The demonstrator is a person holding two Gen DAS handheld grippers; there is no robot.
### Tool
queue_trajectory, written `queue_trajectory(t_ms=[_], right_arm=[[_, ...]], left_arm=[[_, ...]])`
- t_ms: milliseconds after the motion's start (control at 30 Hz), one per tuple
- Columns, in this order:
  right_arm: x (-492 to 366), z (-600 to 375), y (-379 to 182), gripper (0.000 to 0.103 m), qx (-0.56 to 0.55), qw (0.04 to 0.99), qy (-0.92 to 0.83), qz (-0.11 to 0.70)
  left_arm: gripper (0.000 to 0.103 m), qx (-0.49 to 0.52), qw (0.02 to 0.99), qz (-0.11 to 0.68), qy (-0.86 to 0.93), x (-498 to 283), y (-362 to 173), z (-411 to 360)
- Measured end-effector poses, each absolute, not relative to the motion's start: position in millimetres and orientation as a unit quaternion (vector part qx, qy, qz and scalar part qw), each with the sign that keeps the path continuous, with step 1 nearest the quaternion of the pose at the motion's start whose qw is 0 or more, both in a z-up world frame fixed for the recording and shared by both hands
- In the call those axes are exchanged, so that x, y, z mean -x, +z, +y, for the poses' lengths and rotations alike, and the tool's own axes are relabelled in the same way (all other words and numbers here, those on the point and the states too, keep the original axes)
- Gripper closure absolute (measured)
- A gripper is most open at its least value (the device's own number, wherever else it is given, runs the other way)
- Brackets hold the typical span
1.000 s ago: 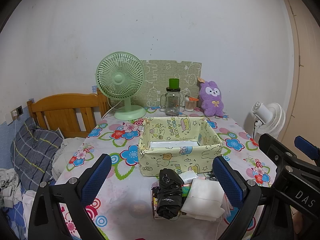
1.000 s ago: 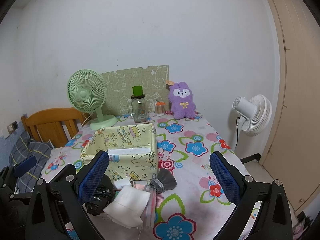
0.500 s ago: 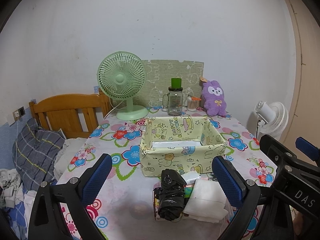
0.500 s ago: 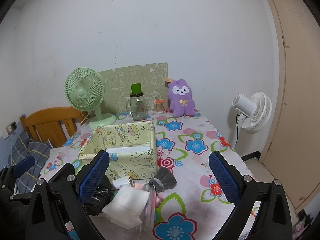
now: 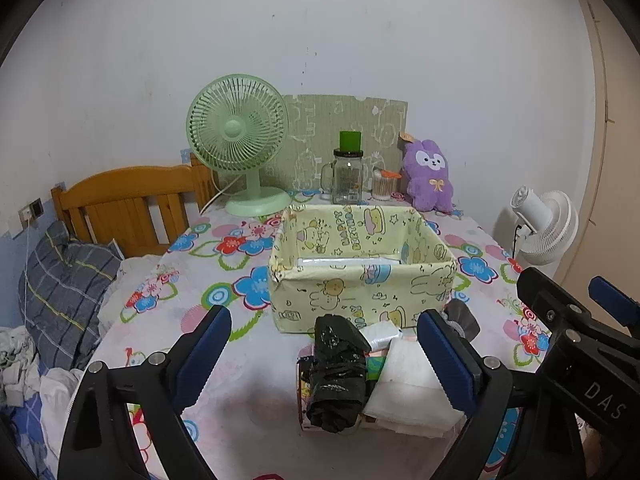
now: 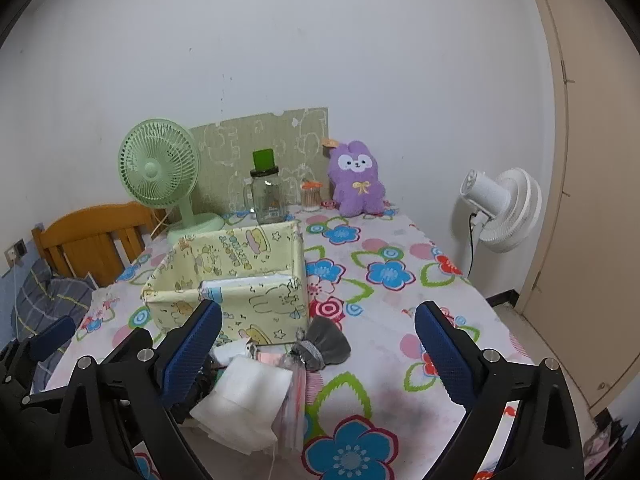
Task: Organize soft objects
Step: 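Grasp the black plastic bundle with the left gripper while the right gripper grasps the white cloth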
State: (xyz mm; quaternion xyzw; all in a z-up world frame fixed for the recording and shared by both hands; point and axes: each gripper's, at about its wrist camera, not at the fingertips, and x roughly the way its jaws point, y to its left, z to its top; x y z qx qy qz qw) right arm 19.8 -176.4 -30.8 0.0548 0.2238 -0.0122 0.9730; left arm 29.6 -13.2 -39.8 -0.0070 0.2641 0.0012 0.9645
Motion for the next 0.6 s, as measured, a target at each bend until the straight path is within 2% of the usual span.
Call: queue_trajectory(t_ms=[233, 600], right_arm=[[-28.9, -167.6, -48.8, 0.005, -0.047, 0.968, -0.007, 0.246], [-44.3, -161.1, -73.7, 0.007, -0.059, 0.957, -0.002, 0.284]], left_arm=[[0.015, -0.010, 0.960, 0.279, 0.014, -34.9, -55.9, -17.8], [0.018, 0.000, 0.950, 0.312, 0.005, -49.0, -81.4, -13.9]])
